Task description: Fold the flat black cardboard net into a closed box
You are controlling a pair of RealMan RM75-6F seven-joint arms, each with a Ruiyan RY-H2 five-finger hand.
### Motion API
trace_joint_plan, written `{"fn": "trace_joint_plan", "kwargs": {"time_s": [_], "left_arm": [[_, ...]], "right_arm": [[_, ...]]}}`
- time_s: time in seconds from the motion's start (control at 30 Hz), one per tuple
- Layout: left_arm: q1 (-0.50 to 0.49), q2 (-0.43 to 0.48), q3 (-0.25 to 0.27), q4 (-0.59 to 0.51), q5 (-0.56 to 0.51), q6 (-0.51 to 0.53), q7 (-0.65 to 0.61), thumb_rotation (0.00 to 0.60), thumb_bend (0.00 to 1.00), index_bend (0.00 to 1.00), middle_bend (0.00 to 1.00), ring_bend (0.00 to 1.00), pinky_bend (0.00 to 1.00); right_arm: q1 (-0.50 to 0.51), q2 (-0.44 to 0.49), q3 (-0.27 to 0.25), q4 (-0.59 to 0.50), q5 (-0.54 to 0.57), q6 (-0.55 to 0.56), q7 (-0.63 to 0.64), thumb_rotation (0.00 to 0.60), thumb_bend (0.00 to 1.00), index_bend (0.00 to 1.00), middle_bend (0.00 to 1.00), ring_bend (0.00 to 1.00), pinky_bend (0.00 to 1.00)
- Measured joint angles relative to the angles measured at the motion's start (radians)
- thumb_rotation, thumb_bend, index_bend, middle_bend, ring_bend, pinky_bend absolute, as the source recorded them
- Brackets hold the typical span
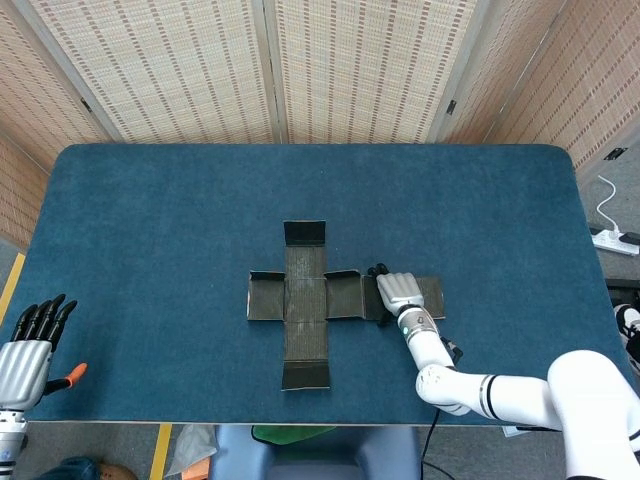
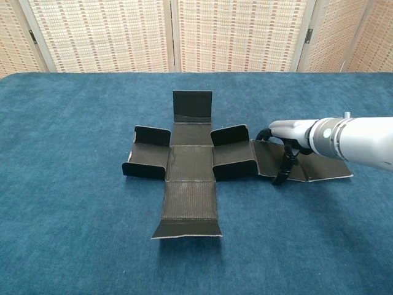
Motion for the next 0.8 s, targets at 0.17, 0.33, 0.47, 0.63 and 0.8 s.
{"fn": "trace_joint_plan", "kwargs": {"time_s": [0.17, 0.33, 0.47, 0.63, 0.8], "left_arm": [[-0.023, -0.021, -0.020, 0.034, 0.009, 0.000, -0.022, 0.600, 0.20, 0.16, 0.08, 0.26, 0.29], [-0.091, -0.069, -0.056, 0.083, 0.025, -0.027, -0.032, 0.600, 0.23, 0.27, 0.24, 0.62, 0.74], [-0.201, -0.141, -0.098, 0.179, 0.015, -0.137, -0.039, 0.600, 0.23, 0.26, 0.25, 0.64, 0.78], [-0.325, -0.229, -0.136, 0.245, -0.020, -0.284, -0.003, 0.600, 0.23, 0.12, 0.17, 0.64, 0.79], [-0.405, -0.310, -0.154, 0.292, -0.068, -0.379, 0.089, 0.600, 0.20, 0.02, 0.08, 0.59, 0.77]], "right_arm": [[-0.007, 0.017, 0.003, -0.036, -0.026, 0.021, 0.020, 0.600, 0.21, 0.51, 0.36, 0.71, 0.98], [-0.027, 0.036, 0.009, -0.085, -0.090, 0.042, 0.064, 0.600, 0.22, 0.51, 0.41, 0.72, 0.98], [-0.050, 0.043, 0.006, -0.118, -0.191, 0.070, 0.100, 0.600, 0.22, 0.51, 0.43, 0.72, 0.98], [-0.070, 0.030, -0.012, -0.134, -0.303, 0.138, 0.109, 0.600, 0.22, 0.51, 0.44, 0.73, 1.00], [-0.081, 0.000, -0.046, -0.127, -0.401, 0.223, 0.056, 0.600, 0.22, 0.51, 0.44, 0.73, 1.00]]}}
